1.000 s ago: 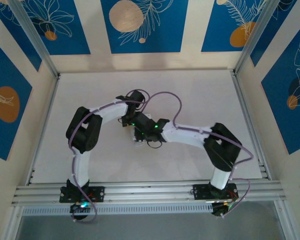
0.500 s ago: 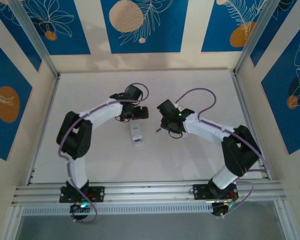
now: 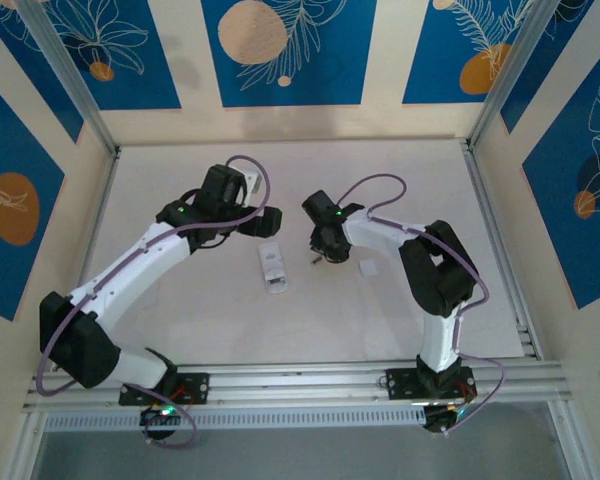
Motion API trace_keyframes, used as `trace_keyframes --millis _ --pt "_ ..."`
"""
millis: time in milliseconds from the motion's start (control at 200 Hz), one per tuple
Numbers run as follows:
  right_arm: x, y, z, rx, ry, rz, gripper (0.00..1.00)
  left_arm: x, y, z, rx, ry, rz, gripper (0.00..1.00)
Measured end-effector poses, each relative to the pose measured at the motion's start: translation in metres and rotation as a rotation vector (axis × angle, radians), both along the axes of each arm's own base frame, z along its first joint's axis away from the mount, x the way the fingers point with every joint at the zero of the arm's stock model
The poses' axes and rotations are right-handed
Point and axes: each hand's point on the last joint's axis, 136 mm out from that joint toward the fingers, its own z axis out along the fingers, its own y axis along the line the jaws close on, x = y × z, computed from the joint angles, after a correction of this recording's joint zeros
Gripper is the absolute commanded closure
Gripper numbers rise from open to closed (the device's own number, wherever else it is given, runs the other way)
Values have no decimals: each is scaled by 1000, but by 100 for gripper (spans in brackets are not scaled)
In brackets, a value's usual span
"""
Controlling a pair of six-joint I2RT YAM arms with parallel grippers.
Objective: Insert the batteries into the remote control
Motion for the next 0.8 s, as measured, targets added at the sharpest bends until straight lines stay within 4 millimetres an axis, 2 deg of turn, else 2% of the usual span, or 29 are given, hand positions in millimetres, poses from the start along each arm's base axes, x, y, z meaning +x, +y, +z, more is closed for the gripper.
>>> trace_keyframes --millis 135,370,525,670,800 --pt "-6 0 -13 -14 39 -12 70 -2 0 -10 11 24 -3 0" --pt "-9 -1 -16 -17 56 -27 87 -2 -3 -11 -3 31 -14 0" --pt "-7 1 -15 -8 47 -20 88 -2 -3 -11 -16 39 -17 0" --pt "-6 3 -13 -2 40 8 97 -7 -6 -18 -39 64 -35 0" --pt "-5 9 1 34 3 64 100 -21 -18 -27 -116 96 -106 7"
